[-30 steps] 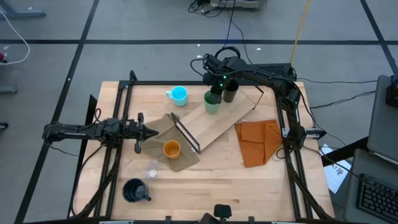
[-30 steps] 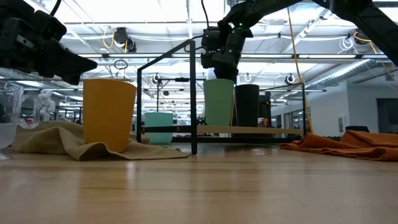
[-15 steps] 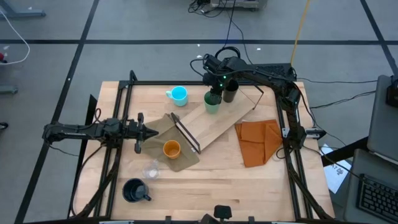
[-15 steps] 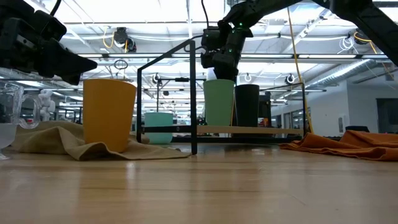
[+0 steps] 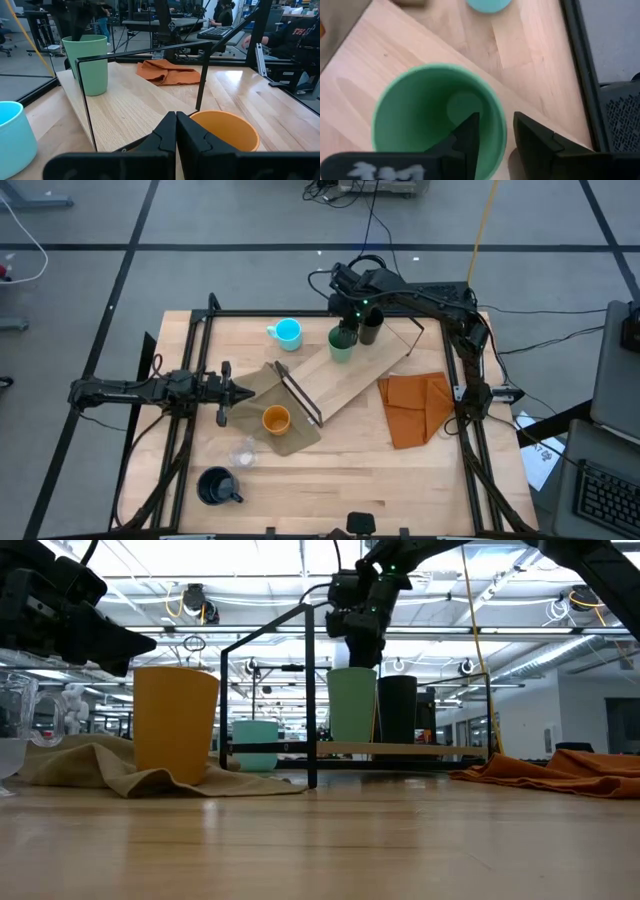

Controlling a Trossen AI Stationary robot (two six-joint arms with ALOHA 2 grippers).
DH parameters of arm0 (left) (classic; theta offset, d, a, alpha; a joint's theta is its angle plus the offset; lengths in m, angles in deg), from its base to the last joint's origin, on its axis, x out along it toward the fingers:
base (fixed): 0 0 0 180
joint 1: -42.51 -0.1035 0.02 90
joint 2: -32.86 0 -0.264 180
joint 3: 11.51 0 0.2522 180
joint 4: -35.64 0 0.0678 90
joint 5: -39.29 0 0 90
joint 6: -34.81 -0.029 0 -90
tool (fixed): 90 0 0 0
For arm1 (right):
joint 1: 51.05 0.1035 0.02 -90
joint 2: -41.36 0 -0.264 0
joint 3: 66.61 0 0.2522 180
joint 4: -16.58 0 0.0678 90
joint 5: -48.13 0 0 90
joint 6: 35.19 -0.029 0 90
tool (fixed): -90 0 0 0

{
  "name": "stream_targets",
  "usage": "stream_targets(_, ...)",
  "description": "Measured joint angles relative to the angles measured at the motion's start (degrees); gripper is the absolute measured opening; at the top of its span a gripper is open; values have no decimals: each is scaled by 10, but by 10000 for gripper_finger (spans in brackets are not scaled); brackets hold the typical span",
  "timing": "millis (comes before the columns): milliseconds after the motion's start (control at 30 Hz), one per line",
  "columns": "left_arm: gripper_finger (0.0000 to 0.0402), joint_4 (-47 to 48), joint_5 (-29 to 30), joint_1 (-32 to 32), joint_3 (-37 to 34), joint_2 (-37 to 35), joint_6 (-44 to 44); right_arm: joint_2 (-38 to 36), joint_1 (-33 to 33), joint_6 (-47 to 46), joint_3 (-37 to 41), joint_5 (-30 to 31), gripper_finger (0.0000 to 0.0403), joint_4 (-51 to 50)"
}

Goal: Stack small to large cups/mugs on shelf
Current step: Put the orange cup on the shelf

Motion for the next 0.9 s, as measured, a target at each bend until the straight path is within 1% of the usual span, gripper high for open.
stream_targets(200, 10, 0, 0, 0, 0, 0, 0, -18, 3, -1, 0, 0, 112, 2)
stream_targets(533, 10, 0, 0, 0, 0, 0, 0, -67, 18, -13, 0, 1, 112, 37)
stream_targets(900, 10, -1, 0, 0, 0, 0, 3, -134, 77, -13, 0, 1, 112, 141)
